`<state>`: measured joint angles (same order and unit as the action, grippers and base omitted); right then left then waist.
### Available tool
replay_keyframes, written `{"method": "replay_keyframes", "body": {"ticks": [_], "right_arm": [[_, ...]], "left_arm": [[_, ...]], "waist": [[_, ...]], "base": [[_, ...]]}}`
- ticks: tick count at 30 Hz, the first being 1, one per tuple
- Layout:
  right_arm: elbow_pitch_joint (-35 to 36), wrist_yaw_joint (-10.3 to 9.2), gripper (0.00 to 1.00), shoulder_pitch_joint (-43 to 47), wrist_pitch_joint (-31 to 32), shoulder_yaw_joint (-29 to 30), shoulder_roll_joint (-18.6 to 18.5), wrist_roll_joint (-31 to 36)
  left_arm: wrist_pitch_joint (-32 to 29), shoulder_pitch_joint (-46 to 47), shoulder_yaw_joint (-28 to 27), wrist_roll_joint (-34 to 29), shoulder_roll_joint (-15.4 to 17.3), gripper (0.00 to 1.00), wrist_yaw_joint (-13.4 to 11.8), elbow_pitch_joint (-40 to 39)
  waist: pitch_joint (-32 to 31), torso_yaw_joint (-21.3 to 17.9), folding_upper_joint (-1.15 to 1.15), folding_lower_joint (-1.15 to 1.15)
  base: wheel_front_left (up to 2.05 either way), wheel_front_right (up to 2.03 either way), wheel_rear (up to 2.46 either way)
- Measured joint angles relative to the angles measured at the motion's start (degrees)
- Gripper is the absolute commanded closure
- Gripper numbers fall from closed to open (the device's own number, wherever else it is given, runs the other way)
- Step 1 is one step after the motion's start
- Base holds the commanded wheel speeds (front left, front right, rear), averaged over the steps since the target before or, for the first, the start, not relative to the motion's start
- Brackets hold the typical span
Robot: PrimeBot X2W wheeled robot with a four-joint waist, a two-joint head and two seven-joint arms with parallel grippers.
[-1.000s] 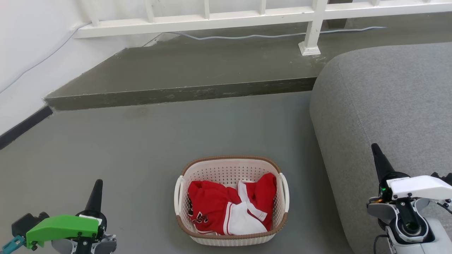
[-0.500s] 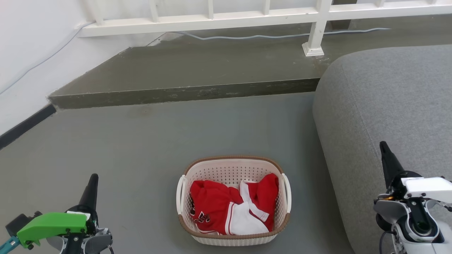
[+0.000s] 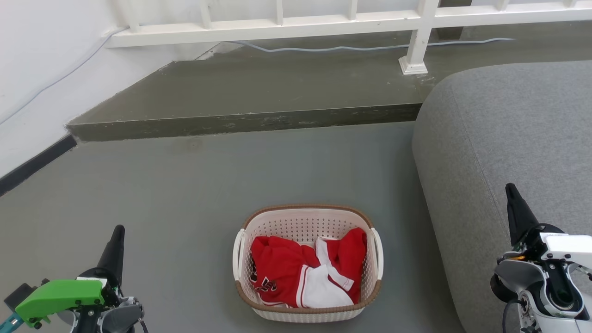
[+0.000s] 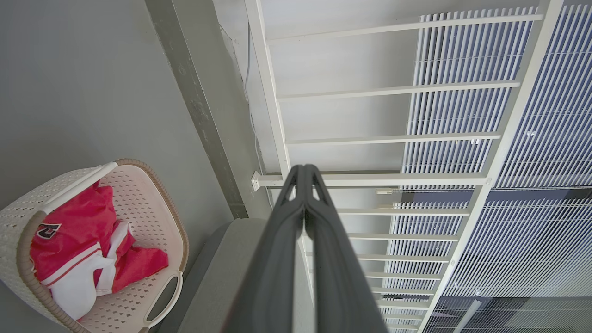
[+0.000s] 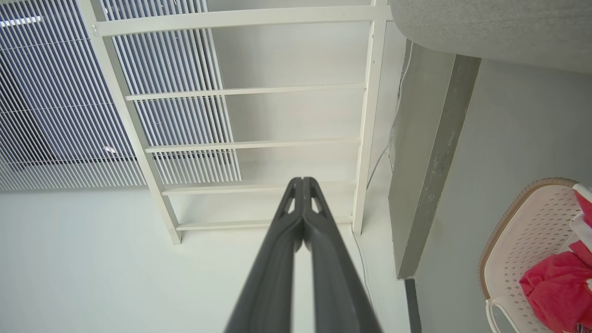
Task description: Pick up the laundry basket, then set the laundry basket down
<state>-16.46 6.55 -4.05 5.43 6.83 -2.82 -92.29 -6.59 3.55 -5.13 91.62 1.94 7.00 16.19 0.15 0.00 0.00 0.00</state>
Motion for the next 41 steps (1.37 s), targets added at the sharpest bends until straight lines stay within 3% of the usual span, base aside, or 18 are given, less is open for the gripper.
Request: {"method": "replay_keyframes", "body": {"ticks": [41], "right_arm": [[0.1, 0.0, 1.0, 0.0, 0.0, 0.1, 0.0, 0.0]], "left_arm": [[0.0, 0.0, 0.0, 0.0, 0.0, 1.0, 0.0, -0.2]], "waist": [[0.0, 0.0, 0.0, 0.0]], "base": [[0.0, 0.0, 0.0]]}}
